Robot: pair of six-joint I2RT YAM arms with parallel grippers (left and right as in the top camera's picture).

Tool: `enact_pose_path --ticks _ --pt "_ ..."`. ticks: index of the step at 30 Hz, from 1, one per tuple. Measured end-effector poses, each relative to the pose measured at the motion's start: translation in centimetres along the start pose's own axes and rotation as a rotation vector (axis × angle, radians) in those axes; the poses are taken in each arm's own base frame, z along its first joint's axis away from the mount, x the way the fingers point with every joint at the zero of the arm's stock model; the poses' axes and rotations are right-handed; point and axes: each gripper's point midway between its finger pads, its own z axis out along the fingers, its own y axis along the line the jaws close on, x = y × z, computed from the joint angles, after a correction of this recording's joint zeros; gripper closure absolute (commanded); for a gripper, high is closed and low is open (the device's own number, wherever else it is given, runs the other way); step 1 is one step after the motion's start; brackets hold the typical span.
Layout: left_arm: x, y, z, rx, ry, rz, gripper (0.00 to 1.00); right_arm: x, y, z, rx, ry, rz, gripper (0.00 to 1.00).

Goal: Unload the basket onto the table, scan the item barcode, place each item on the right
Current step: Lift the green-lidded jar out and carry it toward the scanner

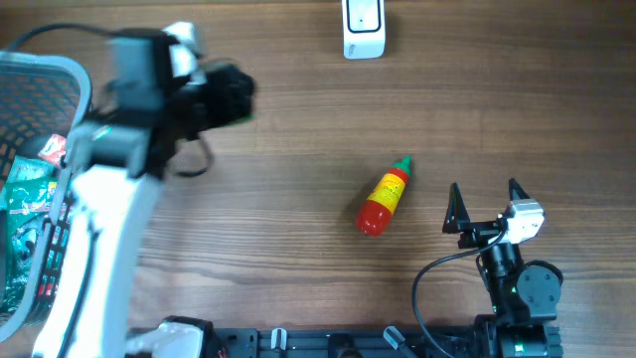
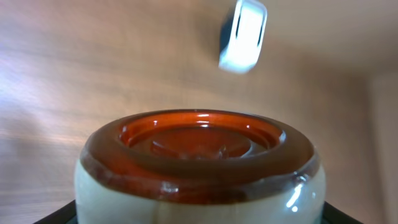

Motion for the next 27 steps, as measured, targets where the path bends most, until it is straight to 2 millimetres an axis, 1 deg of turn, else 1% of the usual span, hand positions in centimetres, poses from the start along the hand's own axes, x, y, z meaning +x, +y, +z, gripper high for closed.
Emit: enact_pose_path --ticks 2,3,4,5,9,14,17,20,24,27 --pt "2.0 -0.7 3.6 -0.027 0.099 0.034 0.27 0.0 0.0 0.0 0.000 0.000 0.000 0.00" --pt "2.8 -0.9 4.9 -0.039 0.134 0.045 0.28 0.0 0.0 0.0 0.000 0.000 0.000 0.00" --pt "4.0 -0.9 6.7 -0.060 0.184 0.059 0.28 0.0 0.0 0.0 0.000 0.000 0.000 0.00" --pt "4.9 -0.9 8.1 -0.074 0.222 0.067 0.29 0.0 0.0 0.0 0.000 0.000 0.000 0.00" --pt "7.7 0.1 12.4 -0.137 0.340 0.080 0.29 0.0 0.0 0.0 0.000 0.000 0.000 0.00" --pt "10.5 1.5 16.5 -0.196 0.436 0.089 0.29 0.0 0.0 0.0 0.000 0.000 0.000 0.00" --pt "11.8 1.4 18.6 -0.202 0.464 0.110 0.29 0.0 0.0 0.0 0.000 0.000 0.000 0.00" --pt "13.3 0.9 20.1 -0.201 0.488 0.136 0.29 0.0 0.0 0.0 0.000 0.000 0.000 0.00" --pt "14.2 0.1 21.2 -0.187 0.493 0.163 0.28 0.0 0.0 0.0 0.000 0.000 0.000 0.00" --pt "14.5 -0.7 21.8 -0.168 0.481 0.182 0.28 0.0 0.0 0.0 0.000 0.000 0.000 0.00"
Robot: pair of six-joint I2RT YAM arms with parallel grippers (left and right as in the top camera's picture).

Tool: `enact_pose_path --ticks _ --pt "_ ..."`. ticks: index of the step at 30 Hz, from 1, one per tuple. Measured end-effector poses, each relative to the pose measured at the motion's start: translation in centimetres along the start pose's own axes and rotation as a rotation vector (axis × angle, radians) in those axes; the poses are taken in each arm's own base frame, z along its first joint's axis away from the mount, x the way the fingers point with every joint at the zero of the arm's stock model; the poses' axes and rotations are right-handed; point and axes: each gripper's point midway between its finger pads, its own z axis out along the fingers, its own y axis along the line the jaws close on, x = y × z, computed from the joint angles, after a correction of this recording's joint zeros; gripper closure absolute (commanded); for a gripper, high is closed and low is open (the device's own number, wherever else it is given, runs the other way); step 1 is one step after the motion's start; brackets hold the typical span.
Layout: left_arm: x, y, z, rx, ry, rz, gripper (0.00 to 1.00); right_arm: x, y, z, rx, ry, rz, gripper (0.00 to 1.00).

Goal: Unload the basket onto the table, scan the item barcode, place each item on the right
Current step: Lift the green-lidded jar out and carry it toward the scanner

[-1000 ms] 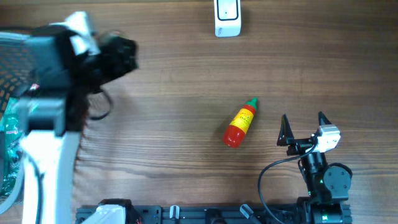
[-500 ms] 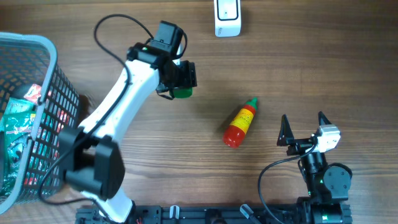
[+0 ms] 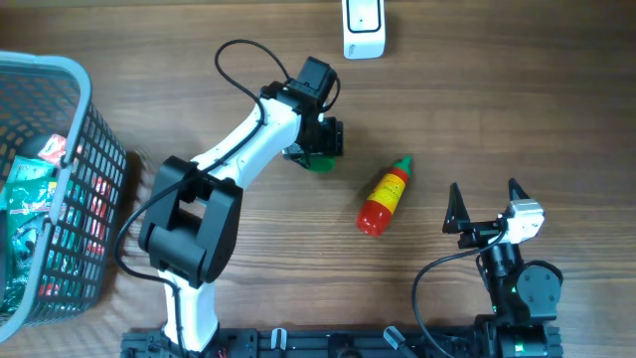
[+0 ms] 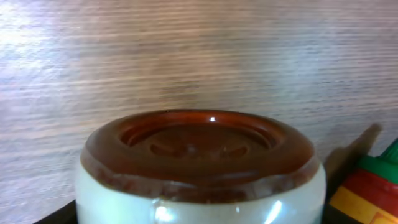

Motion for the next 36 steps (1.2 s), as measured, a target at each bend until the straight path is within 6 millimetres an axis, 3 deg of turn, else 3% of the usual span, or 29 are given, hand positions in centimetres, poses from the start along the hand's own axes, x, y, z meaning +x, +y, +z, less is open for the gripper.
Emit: enact_pose_path --ticks 16,25,27,28,36 --pt "1.9 1.1 2.8 -0.008 0.014 0.005 0.24 0.0 0.0 0.0 0.000 0.000 0.000 0.00" --pt "1.6 0.8 2.9 0.002 -0.006 0.010 0.18 0.0 0.0 0.0 0.000 0.000 0.000 0.00" --pt "1.6 0.8 2.9 0.002 -0.005 0.010 0.12 0.0 0.0 0.0 0.000 0.000 0.000 0.00" --pt "1.6 0.9 2.9 0.001 -0.004 0.011 0.01 0.0 0.0 0.0 0.000 0.000 0.000 0.00" --pt "1.9 1.0 2.5 -0.005 0.000 0.009 0.00 0.0 0.0 0.0 0.000 0.000 0.000 0.00"
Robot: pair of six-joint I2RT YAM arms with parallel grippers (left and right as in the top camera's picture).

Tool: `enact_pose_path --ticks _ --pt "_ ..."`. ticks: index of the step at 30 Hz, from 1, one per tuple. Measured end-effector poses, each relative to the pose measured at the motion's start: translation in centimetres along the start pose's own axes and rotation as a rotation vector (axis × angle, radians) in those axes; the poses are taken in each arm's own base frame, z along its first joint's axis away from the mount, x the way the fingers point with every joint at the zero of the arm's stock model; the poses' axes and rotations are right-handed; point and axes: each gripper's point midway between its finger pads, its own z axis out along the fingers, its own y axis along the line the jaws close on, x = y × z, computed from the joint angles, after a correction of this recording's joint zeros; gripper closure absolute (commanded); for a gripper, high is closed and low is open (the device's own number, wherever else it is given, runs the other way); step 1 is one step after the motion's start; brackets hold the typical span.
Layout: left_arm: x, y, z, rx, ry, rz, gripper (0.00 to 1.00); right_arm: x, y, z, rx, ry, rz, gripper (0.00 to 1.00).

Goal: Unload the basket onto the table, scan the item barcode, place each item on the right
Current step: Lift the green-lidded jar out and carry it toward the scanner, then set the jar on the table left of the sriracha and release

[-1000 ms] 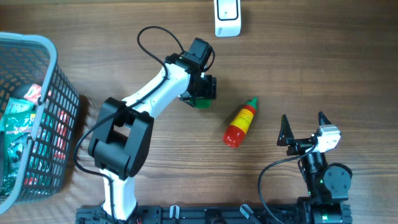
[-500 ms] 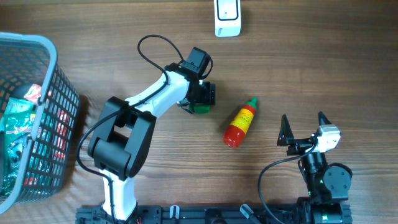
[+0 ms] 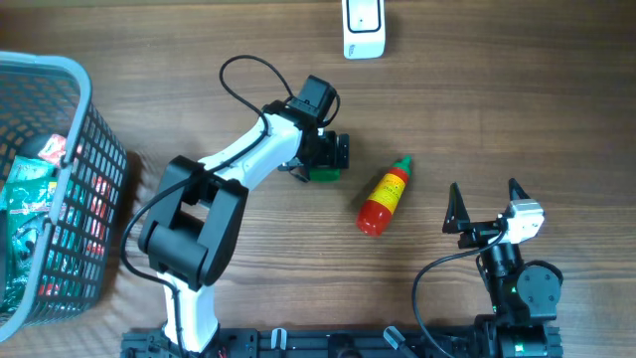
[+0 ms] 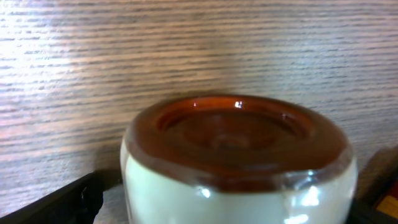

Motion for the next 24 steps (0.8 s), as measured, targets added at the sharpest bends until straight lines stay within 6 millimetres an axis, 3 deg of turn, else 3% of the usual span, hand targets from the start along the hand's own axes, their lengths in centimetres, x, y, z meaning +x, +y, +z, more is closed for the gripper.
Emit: enact_pose_path --ticks 3,5,9,13,18,19,24 --pt "0.0 -0.1 -1.1 0.005 -0.016 0.002 0.00 0.0 0.0 0.0 0.000 0.000 0.000 0.00" --pt "-0.7 -0.4 -2.9 0.014 -0.063 0.006 0.00 0.0 0.0 0.0 0.000 0.000 0.000 0.00" --pt "-2.6 -0.7 -8.6 0.046 -0.196 0.000 0.00 0.0 0.0 0.0 0.000 0.000 0.000 0.01" --pt "-5.2 0.6 -15.3 0.049 -0.378 -0.038 0.00 0.0 0.0 0.0 0.000 0.000 0.000 0.00" --pt "-7.0 5.7 -25.1 0.023 -0.632 -0.156 0.00 0.0 0.0 0.0 0.000 0.000 0.000 0.00" --pt "-7.0 7.4 -27.9 0.014 -0.701 -0.194 0.00 0.0 0.0 0.0 0.000 0.000 0.000 0.00" --pt "-6.0 12.7 -37.4 -0.023 -0.952 -0.311 0.00 0.0 0.0 0.0 0.000 0.000 0.000 0.00"
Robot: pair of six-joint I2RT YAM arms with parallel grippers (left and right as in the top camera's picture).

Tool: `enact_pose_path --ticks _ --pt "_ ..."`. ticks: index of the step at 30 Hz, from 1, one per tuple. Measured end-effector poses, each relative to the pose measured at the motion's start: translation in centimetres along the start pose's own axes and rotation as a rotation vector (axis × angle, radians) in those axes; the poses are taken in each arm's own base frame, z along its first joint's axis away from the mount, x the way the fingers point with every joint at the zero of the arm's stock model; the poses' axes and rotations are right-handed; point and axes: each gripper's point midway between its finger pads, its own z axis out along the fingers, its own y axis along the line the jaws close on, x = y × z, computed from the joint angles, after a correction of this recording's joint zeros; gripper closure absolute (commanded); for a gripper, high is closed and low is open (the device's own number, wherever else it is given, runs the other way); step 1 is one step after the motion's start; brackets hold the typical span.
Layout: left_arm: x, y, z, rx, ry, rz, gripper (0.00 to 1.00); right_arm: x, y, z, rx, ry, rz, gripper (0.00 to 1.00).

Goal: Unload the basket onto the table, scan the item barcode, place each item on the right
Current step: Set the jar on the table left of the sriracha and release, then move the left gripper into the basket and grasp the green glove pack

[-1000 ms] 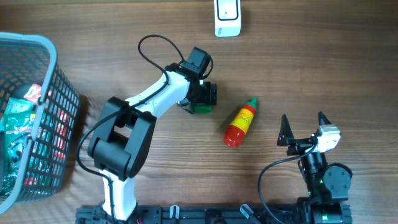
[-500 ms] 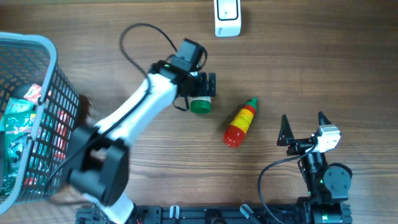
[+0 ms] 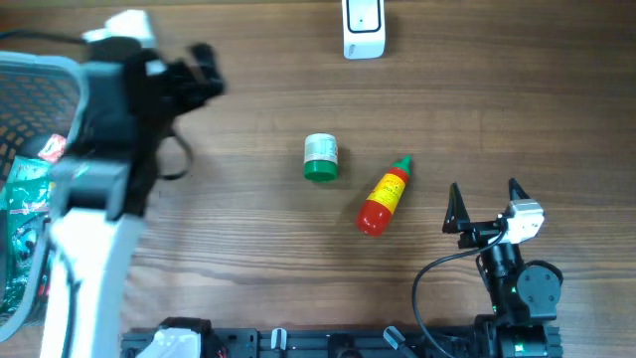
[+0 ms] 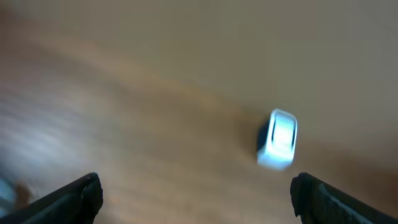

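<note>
A small jar (image 3: 320, 158) with a green lid lies on the wooden table, left of a red and yellow sauce bottle (image 3: 384, 196). The white barcode scanner (image 3: 364, 28) stands at the far edge and shows blurred in the left wrist view as the scanner (image 4: 278, 139). My left gripper (image 3: 202, 72) is raised at the far left, well away from the jar. In the left wrist view the left gripper (image 4: 196, 193) is open with only table between its fingers. My right gripper (image 3: 485, 191) rests open at the near right, right of the bottle.
A grey mesh basket (image 3: 40, 70) with several packaged goods stands at the left edge, partly under the raised left arm. The arm bases and a black rail run along the near edge.
The left gripper has let go of the jar, which now lies on the table beside the sauce bottle. The gripper is open and has moved up and left, near the basket. The right arm has not moved.
The left gripper held the jar high at the left, near the basket. Then it held it low over the table's middle, below the scanner, then slightly nearer the sauce bottle. Now the jar lies there alone and the gripper is back at the left, open.
</note>
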Motion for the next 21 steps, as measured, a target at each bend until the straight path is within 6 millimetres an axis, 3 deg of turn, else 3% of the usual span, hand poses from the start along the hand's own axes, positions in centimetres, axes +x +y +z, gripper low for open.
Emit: enact_pose_path --ticks 2,4,7,9,14,18,21 --pt "-3.4 1.1 -2.6 -0.010 -0.116 -0.031 0.00 0.0 0.0 0.0 0.000 0.000 0.000 0.00" --pt "-5.3 1.9 -4.3 -0.029 -0.183 -0.047 0.00 0.0 0.0 0.0 0.000 0.000 0.000 0.00" --pt "-7.9 5.2 -6.5 -0.142 -0.276 -0.108 0.00 0.0 0.0 0.0 0.000 0.000 0.000 0.00" --pt "-8.4 8.7 -7.5 -0.254 -0.299 -0.188 0.00 0.0 0.0 0.0 0.000 0.000 0.000 0.00" --pt "-6.6 17.6 -8.3 -0.525 -0.275 -0.438 0.00 0.0 0.0 0.0 0.000 0.000 0.000 0.00" --pt "-4.3 22.9 -6.9 -0.661 -0.200 -0.606 0.00 0.0 0.0 0.0 0.000 0.000 0.000 0.00" --pt "-1.3 26.4 -5.5 -0.754 -0.104 -0.760 0.00 0.0 0.0 0.0 0.000 0.000 0.000 0.00"
